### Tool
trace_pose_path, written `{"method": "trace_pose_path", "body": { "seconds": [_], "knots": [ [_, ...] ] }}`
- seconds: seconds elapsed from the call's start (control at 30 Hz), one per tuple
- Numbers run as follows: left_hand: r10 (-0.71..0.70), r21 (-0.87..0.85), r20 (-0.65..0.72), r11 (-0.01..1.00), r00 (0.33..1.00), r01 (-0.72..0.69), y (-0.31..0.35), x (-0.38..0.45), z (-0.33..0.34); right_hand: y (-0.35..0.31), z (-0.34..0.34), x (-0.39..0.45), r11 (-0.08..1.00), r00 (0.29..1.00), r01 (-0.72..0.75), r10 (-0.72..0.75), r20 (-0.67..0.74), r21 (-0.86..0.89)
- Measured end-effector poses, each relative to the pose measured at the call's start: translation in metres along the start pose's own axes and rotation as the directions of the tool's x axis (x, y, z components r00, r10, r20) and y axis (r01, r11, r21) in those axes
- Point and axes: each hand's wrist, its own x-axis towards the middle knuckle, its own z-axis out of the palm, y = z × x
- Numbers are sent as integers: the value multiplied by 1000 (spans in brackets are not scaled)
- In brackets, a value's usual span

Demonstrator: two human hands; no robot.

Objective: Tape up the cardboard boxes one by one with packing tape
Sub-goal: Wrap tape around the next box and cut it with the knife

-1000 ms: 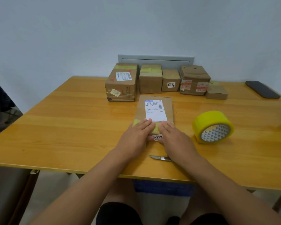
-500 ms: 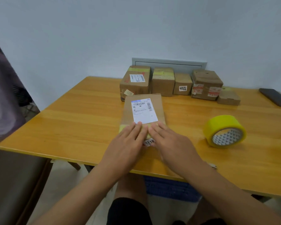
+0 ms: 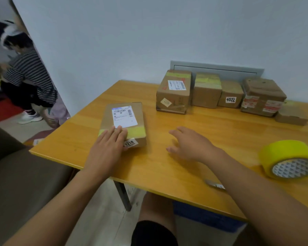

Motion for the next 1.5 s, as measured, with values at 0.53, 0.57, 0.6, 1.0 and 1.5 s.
{"method": "trace_pose_path", "body": {
  "seconds": [0.53, 0.57, 0.6, 1.0, 1.5],
  "knots": [
    [-18, 68, 91, 998, 996, 12, -39, 159, 62, 38, 20, 66, 999, 988, 48, -47, 144, -2],
    [-23, 73, 106, 997, 994, 16, -41, 168, 66, 40, 25, 66, 999, 992, 54, -53, 111, -2],
    [-32, 76, 119, 997, 992, 23, -44, 175, 70, 40, 29, 65, 998, 995, 58, -58, 80, -1],
    [-24, -108, 205, 993, 978, 47, -35, 238, 91, 43, 30, 68, 998, 998, 52, -53, 37, 25],
    [-48, -482, -69, 876, 996, 9, 19, 230, 62, 42, 30, 66, 998, 999, 46, -47, 16, 44]
  ]
}}
